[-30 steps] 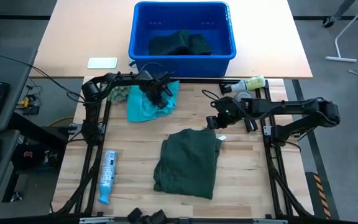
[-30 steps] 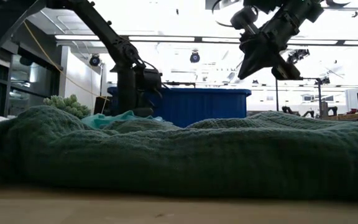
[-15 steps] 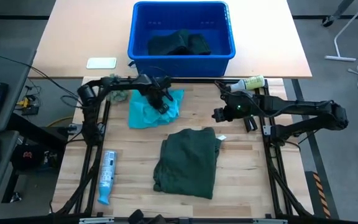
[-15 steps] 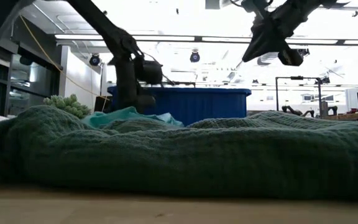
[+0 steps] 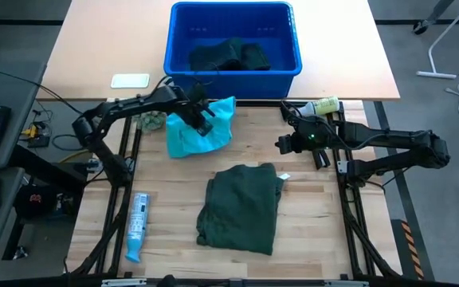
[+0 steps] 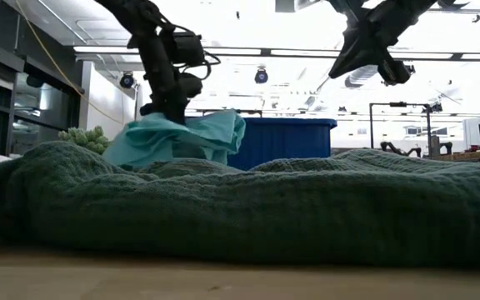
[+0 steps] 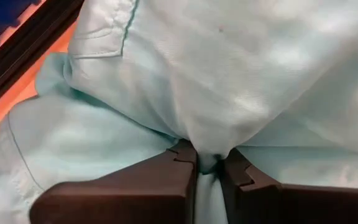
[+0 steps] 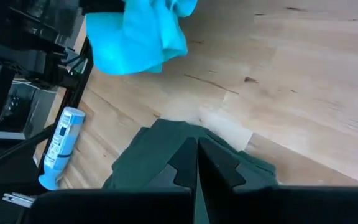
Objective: Fold laundry
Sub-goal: Stack the light blue shorts on top of the green polo shirt
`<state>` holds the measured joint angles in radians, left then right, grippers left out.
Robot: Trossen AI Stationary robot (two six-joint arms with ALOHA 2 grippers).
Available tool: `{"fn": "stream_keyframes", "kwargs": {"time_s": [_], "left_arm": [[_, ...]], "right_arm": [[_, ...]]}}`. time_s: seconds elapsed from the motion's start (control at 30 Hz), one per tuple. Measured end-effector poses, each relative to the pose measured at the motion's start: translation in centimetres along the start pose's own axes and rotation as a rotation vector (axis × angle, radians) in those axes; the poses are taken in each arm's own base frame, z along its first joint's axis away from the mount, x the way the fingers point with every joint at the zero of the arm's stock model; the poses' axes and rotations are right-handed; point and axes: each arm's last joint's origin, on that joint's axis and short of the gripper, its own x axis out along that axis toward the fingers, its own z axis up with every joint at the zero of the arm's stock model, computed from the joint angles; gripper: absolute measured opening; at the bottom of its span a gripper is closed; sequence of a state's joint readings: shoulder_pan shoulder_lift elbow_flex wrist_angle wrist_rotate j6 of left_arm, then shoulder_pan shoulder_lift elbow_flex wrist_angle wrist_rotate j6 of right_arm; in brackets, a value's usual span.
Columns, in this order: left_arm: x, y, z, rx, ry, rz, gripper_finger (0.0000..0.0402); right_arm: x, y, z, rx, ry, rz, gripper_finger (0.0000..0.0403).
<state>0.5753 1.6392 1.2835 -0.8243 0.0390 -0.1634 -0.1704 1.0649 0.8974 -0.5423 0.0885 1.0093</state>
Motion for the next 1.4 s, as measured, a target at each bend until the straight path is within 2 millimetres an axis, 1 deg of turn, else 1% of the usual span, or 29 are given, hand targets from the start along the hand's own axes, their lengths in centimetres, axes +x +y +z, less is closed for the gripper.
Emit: {"fn": "stream_keyframes", "kwargs": {"time_s": [0.13, 0.23, 0.33, 0.47, 0.6, 0.7, 0.77, 0.87, 0.93, 1.03, 1.17, 1.27, 1.4], "left_arm": [[-0.9, -1.5, -0.4, 0.048, -0.003, -0.086, 0.0000], [-1.9, -2.9, -1.0, 0.081, -0.010, -0.137, 0.0000], [-3.3, -4.5, -1.7, 0.090, -0.017, -0.197, 0.0000], [-5.8, -7.1, -3.1, 0.051, -0.041, -0.289, 0.0000], [-7.6, -10.3, -5.2, -0.002, -0.020, -0.364, 0.0000], [-8.5, -13.5, -6.8, -0.030, 0.024, -0.407, 0.0000], [-9.2, -15.6, -7.4, -0.046, 0.018, -0.423, 0.0000], [-9.6, -18.5, -7.8, -0.088, 0.016, -0.424, 0.0000], [-9.3, -20.3, -7.9, -0.108, 0.011, -0.425, 0.0000], [-8.5, -23.1, -7.9, -0.086, 0.026, -0.438, 0.0000], [-6.7, -26.3, -7.9, -0.013, 0.056, -0.428, 0.0000], [-5.2, -27.9, -7.7, 0.040, 0.034, -0.393, 0.0000], [-2.4, -28.9, -7.5, 0.050, 0.029, -0.319, 0.0000]], "right_arm": [[-0.1, 0.0, 0.1, -0.008, -0.018, -0.010, 0.0000], [-0.2, -0.2, 0.1, -0.016, -0.032, -0.034, 0.0000], [-0.3, -0.8, 0.1, -0.016, -0.017, -0.081, 0.0000], [-0.5, -1.9, 0.2, -0.014, 0.013, -0.161, 0.0000], [-0.9, -2.7, 0.3, -0.041, 0.048, -0.205, 0.0000], [-1.3, -3.2, 0.3, -0.065, 0.068, -0.232, 0.0000], [-1.6, -3.5, 0.3, -0.081, 0.078, -0.249, 0.0000], [-2.0, -3.7, 0.1, -0.117, 0.093, -0.260, 0.0000], [-2.2, -3.7, 0.0, -0.137, 0.102, -0.259, 0.0000], [-2.4, -3.8, 0.0, -0.163, 0.111, -0.261, 0.0000], [-2.7, -3.9, -0.3, -0.169, 0.124, -0.260, 0.0000], [-2.7, -3.7, -0.5, -0.172, 0.124, -0.261, 0.0000], [-2.8, -3.6, -0.8, -0.137, 0.128, -0.262, 0.0000]]}}
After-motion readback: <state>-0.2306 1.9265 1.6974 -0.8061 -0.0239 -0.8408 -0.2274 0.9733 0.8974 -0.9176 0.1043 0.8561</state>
